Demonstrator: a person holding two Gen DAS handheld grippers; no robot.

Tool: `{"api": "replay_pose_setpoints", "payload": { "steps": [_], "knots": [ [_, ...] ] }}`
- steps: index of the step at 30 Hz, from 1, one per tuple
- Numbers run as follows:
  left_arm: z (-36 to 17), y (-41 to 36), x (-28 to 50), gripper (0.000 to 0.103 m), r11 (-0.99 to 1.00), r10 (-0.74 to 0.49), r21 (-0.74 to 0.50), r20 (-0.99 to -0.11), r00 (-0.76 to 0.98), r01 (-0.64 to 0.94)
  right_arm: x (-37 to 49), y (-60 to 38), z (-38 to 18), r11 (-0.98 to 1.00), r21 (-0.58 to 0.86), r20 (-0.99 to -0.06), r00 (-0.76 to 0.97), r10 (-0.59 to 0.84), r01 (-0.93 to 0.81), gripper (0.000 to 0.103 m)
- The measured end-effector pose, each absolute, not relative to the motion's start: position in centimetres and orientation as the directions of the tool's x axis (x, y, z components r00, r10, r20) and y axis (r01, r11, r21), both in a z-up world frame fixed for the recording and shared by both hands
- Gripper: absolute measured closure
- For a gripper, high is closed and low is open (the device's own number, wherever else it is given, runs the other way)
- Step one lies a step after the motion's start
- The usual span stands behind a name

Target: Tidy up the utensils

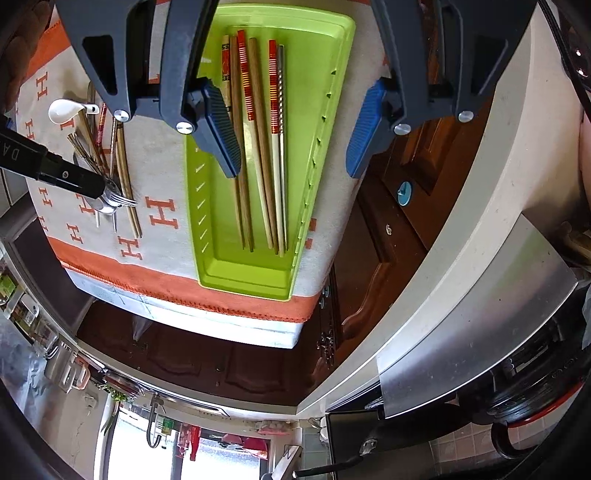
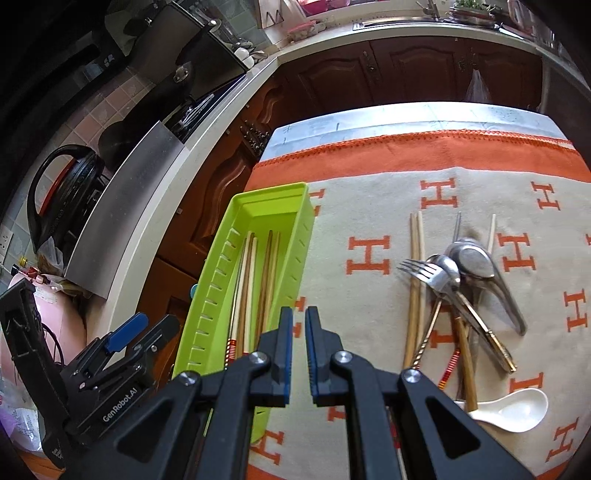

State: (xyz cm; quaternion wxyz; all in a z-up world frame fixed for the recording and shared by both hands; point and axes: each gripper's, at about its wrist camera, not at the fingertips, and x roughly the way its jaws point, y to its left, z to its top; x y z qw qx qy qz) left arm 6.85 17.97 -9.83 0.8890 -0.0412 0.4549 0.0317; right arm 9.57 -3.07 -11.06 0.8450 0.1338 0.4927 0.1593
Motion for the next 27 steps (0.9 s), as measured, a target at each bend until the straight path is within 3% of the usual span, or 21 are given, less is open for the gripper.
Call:
{"api": "replay_pose_setpoints", "payload": {
  "steps": [15, 21, 27],
  "knots": [
    [-9.5, 10.8, 7.4, 0.045, 1.000, -0.005, 0.003, -0.820, 0.573, 0.014, 7.3, -12.1, -7.3, 0.954, 0.277, -0.727, 0.625, 0.284, -0.111, 0.095],
    [-9.5, 6.9, 8.0, 0.045, 0.997, -0.018, 0.028, -0.829, 0.559, 0.074, 7.3, -14.7, -7.4, 0.950, 0.285, -0.712, 0.634, 0.300, -0.130, 0.095],
    [-11.0, 4.3, 9.6, 0.041, 0.987, -0.150, -0.100, -0.853, 0.500, 0.126, 8.2, -16.0, -9.5, 0.945, 0.280, -0.733, 0.599, 0.323, -0.166, 0.095]
  ]
}}
